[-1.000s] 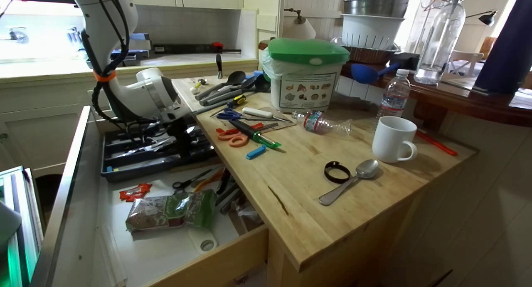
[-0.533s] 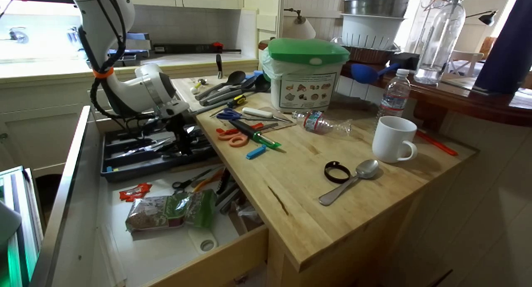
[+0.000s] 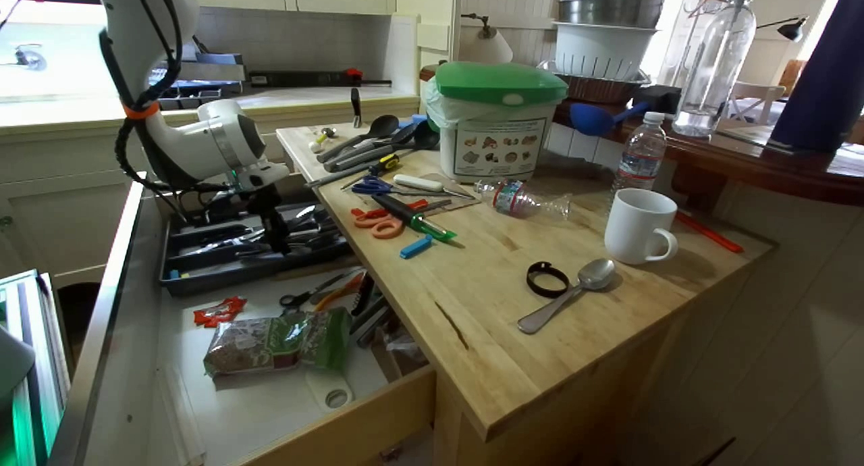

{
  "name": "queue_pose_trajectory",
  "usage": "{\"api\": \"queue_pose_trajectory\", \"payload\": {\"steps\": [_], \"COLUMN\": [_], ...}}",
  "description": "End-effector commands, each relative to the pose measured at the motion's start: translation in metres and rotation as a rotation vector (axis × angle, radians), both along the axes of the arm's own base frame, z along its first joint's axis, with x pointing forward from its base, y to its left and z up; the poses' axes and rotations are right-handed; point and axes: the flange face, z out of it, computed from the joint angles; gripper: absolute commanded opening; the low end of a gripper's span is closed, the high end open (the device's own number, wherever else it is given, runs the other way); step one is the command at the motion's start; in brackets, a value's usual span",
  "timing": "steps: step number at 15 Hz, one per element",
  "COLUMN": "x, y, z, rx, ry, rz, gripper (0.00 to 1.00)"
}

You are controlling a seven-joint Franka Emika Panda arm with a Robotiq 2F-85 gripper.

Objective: Remove a spoon from the cutlery drawer and put it on the table

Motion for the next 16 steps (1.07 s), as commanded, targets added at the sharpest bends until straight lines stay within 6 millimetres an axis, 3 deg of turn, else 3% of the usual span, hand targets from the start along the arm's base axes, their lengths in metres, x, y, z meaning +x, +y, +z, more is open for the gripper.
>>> {"api": "queue_pose_trajectory", "payload": {"steps": [1,5,9,16], "x": [-0.037,-0.056,-0.065,-0.041], "y": [0.006,0.013,0.022,0.01], "z": [0.02,0.039,0.073,0.146], "rx": [-0.017,-0.015,-0.04,-0.082], "ry": [0.009,0.031,0.034,0.154], "rz": [-0.007,0.041,0.036,-0.008], "gripper": [0.0,0.0,0.0,0.0]}}
